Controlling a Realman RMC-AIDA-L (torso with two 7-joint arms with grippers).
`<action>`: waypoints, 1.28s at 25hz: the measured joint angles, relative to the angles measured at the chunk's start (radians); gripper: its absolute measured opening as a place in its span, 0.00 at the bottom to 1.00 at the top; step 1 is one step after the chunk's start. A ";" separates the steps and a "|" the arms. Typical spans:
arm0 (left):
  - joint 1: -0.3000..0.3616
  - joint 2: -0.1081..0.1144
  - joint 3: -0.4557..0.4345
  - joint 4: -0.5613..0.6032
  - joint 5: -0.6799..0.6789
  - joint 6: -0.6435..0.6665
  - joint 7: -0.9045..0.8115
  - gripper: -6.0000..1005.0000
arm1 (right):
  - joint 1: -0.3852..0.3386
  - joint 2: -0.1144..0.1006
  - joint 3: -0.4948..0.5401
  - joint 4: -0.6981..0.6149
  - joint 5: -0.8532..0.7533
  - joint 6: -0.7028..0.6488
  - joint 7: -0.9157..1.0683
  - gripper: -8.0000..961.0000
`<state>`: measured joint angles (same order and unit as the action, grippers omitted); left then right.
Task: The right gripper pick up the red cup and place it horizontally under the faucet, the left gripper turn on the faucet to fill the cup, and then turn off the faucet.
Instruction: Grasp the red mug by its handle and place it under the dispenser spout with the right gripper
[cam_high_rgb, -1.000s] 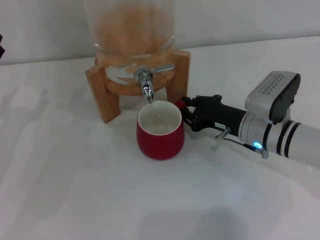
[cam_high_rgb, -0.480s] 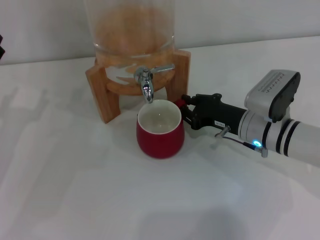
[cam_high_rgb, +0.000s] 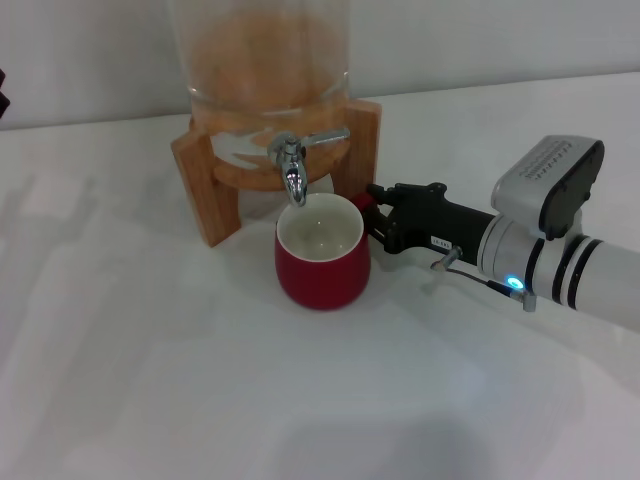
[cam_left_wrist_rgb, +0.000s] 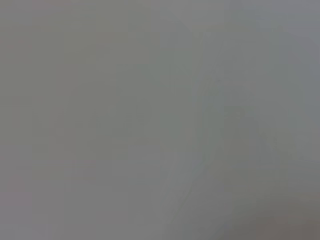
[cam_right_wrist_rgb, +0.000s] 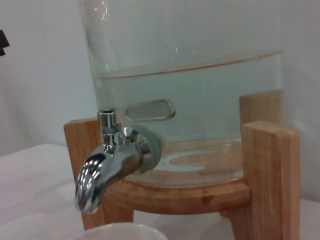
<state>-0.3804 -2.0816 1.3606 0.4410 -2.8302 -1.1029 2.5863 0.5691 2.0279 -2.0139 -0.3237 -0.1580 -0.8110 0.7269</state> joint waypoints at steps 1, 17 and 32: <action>0.000 0.000 0.000 0.000 0.000 0.000 0.000 0.83 | 0.000 0.000 0.001 0.000 0.004 0.004 0.000 0.28; -0.001 0.000 0.000 0.001 0.000 0.000 0.001 0.83 | -0.001 0.000 -0.005 0.000 0.025 0.005 0.000 0.29; -0.002 0.000 0.000 0.001 0.000 0.000 0.000 0.83 | -0.005 0.000 -0.011 0.000 0.014 -0.003 0.000 0.29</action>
<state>-0.3819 -2.0816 1.3606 0.4417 -2.8302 -1.1030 2.5865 0.5638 2.0280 -2.0251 -0.3236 -0.1435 -0.8142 0.7271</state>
